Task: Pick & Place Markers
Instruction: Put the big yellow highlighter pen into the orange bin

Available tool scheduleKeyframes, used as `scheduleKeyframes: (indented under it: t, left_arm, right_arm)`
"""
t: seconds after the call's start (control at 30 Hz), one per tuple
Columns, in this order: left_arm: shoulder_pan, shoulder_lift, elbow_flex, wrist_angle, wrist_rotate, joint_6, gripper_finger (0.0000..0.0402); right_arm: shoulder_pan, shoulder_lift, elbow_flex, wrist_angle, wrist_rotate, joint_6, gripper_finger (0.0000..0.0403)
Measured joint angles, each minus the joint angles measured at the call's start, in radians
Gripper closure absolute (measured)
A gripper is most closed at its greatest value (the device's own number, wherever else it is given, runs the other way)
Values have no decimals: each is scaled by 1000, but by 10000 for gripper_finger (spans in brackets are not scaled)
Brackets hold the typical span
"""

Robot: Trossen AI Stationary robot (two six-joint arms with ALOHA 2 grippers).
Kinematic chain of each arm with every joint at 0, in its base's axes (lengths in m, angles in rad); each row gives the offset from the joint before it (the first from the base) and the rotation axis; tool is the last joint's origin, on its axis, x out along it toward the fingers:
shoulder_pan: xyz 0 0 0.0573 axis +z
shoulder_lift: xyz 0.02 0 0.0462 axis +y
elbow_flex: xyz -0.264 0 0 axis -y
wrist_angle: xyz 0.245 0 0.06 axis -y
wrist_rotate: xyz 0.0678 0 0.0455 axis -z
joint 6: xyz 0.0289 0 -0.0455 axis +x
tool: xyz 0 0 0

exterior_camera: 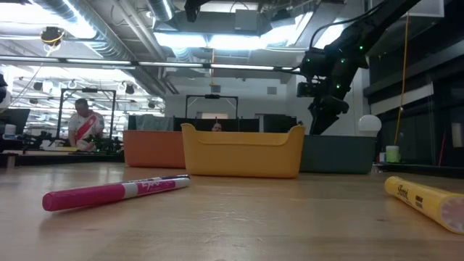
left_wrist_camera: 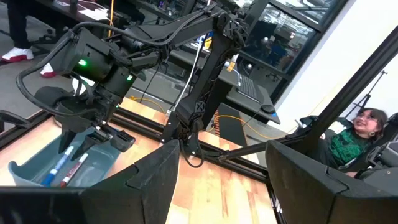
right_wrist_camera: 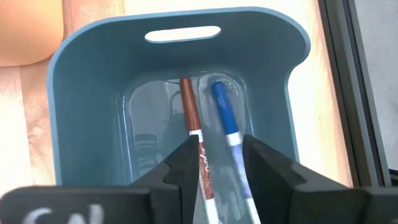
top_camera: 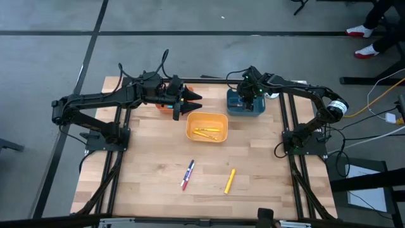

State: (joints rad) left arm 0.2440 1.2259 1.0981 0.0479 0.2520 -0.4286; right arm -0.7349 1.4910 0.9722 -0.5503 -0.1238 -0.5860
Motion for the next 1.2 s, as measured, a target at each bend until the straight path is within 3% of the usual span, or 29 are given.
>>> scheduleKeyframes:
  t: [0.43,0.7,1.0,1.2]
  left_arm:
    - [0,0,0,0,4,-5,181]
    - [-2,-1,0,0,12,3,269]
    - [-4,-3,0,0,12,47,367]
    - [-19,-6,0,0,12,75,398]
  right_arm:
    - [0,0,0,-2,0,27,278]
    - [21,0,17,-58,-1,35,293]
    - [51,-1,130,-142,-1,36,359]
    - [67,-2,234,-223,-6,36,398]
